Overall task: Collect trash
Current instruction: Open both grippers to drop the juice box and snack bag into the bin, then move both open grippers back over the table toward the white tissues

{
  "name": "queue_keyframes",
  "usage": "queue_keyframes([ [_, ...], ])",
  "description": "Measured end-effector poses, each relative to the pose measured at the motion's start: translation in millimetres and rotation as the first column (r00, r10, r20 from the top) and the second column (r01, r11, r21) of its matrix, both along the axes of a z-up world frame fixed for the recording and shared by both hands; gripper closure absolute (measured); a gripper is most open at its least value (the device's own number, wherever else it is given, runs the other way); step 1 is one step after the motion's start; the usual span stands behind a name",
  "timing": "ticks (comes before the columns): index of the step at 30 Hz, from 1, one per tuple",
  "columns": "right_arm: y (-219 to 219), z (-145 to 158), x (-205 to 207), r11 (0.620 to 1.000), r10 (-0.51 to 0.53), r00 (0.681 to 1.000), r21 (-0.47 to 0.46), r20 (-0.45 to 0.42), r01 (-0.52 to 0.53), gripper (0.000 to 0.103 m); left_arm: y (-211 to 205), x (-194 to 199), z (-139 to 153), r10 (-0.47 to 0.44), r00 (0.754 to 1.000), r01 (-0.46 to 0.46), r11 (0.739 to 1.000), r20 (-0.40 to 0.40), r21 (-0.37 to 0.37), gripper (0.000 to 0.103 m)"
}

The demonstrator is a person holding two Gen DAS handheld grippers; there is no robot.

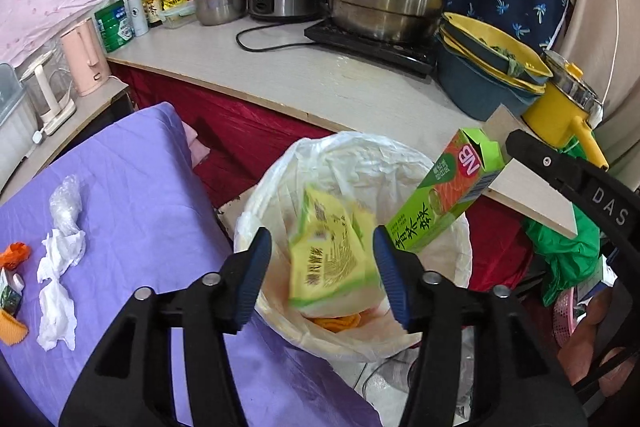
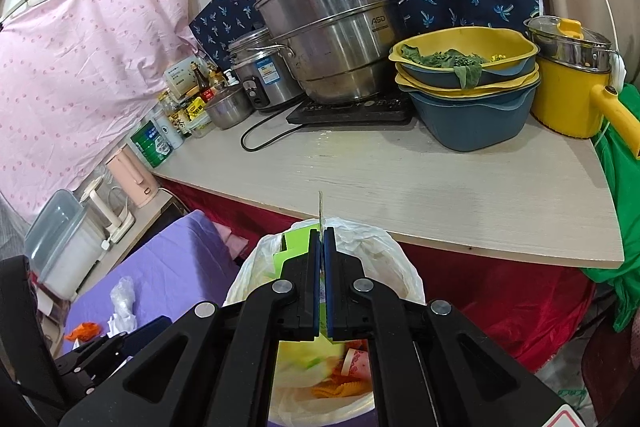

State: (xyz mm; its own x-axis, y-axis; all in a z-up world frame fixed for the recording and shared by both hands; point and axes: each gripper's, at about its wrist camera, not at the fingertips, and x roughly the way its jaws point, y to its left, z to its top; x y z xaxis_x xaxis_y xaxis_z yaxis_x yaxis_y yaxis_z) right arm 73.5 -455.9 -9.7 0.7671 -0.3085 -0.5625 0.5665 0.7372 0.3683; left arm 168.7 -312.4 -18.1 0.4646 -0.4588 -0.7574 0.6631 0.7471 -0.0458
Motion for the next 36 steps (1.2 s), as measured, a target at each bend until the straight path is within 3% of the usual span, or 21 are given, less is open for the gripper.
queue_keyframes([
  [6,6.3,7.6,4.9,1.0,0.018,1.0,-0.008,0.011,-0.017,0.093,7.1,3.3,4.3,0.03,1.0,-0.03,1.0,0.01,-0.005,0.04],
  [10,12.7,17.9,5.0,0.999,0.027,0.999,-0.021,0.033,-0.027,0.083,13.5,4.1,8.9,0.042,0.999,-0.042,0.999,0.021,-0.01,0.038],
  [26,47.2,52.6,6.8,0.995,0.063,0.995,-0.078,0.072,-0.057,0.073,45.5,6.2,33.2,0.085,0.996,-0.082,0.995,0.038,-0.054,0.038],
  [36,81.5,58.4,20.8,0.99,0.118,0.991,-0.09,0.067,-0.112,0.072,92.8,17.3,39.5,0.161,0.986,-0.158,0.985,0.039,-0.073,0.038],
])
